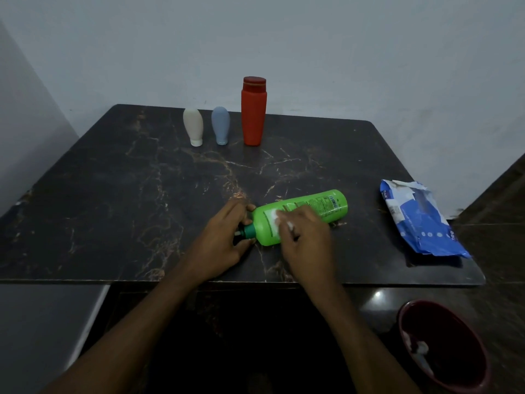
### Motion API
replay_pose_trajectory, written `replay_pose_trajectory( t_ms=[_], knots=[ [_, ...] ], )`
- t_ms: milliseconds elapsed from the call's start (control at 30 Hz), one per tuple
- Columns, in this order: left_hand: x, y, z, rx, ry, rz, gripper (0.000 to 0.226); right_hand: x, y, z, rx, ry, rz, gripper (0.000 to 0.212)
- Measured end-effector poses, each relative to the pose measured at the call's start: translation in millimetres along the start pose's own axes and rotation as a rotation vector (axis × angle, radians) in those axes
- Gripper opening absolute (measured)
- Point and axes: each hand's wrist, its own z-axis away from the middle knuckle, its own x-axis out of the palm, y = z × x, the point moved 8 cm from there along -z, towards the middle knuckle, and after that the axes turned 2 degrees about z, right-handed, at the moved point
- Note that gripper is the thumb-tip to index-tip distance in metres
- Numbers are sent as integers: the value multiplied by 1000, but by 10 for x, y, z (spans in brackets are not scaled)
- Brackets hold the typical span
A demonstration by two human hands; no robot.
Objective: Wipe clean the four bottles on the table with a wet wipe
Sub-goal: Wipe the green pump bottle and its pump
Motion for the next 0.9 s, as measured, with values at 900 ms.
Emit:
replay_pose_trajectory(
  t_ms=[900],
  knots=[
    [30, -57, -11, -39, -13, 7, 39, 216, -496, 88, -284, -57, 412, 17]
  ],
)
